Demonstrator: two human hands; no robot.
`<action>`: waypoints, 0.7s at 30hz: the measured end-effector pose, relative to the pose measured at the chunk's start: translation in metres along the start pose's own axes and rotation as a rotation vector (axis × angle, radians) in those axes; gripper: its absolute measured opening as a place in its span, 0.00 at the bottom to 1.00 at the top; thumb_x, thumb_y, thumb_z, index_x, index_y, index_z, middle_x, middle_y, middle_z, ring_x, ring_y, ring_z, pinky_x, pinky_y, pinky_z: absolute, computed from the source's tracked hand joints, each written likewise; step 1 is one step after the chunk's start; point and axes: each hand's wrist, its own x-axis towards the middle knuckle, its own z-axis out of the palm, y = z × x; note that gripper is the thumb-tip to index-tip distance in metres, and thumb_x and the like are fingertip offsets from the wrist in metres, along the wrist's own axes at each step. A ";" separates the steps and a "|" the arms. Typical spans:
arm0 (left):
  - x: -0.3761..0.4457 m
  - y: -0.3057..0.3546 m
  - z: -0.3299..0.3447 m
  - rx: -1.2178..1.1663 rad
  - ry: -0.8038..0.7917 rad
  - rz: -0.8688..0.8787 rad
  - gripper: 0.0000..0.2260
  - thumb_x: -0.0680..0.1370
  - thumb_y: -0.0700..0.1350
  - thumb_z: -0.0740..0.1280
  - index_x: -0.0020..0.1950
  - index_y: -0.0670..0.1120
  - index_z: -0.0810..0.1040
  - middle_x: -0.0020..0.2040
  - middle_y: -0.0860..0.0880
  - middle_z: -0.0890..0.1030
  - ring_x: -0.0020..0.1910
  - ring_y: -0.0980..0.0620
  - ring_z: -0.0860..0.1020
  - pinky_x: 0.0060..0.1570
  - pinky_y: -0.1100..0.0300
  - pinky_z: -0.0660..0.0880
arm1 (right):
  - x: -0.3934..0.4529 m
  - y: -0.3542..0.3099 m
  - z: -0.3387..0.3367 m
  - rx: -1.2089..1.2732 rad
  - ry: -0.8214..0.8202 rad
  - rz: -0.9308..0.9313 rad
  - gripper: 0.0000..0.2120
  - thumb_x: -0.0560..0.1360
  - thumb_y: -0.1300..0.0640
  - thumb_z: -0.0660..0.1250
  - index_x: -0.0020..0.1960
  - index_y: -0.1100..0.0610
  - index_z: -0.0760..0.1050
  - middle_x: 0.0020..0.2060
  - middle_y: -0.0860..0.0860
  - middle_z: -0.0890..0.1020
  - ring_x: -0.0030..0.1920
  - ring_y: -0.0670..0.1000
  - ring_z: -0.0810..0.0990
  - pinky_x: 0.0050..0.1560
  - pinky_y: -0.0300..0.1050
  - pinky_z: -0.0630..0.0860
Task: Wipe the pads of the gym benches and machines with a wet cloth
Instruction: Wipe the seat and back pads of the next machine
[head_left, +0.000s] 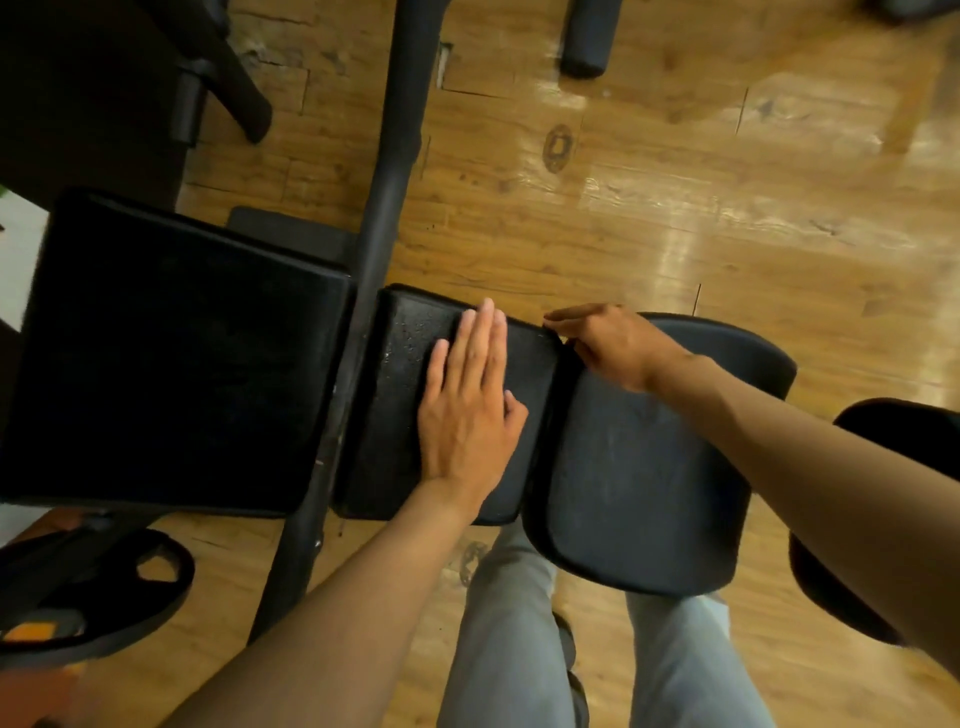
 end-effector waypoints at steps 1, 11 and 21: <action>-0.002 0.019 0.007 -0.026 -0.034 0.035 0.39 0.77 0.46 0.65 0.84 0.41 0.51 0.84 0.44 0.50 0.83 0.48 0.50 0.81 0.49 0.49 | -0.003 0.008 0.000 -0.011 -0.007 -0.017 0.25 0.76 0.68 0.63 0.71 0.57 0.77 0.72 0.54 0.75 0.71 0.57 0.75 0.68 0.56 0.74; 0.026 0.128 0.069 -0.025 -0.197 -0.042 0.37 0.80 0.50 0.61 0.84 0.40 0.47 0.84 0.43 0.46 0.84 0.47 0.46 0.82 0.51 0.45 | -0.050 0.129 0.006 0.157 0.138 0.038 0.26 0.76 0.70 0.62 0.73 0.58 0.75 0.70 0.54 0.77 0.72 0.53 0.74 0.74 0.41 0.64; 0.041 0.141 0.092 0.034 -0.219 -0.058 0.39 0.81 0.56 0.62 0.84 0.40 0.46 0.85 0.43 0.46 0.84 0.46 0.45 0.82 0.49 0.46 | -0.121 0.239 0.034 0.344 0.130 0.281 0.26 0.76 0.71 0.62 0.72 0.56 0.76 0.70 0.52 0.78 0.72 0.52 0.74 0.72 0.29 0.55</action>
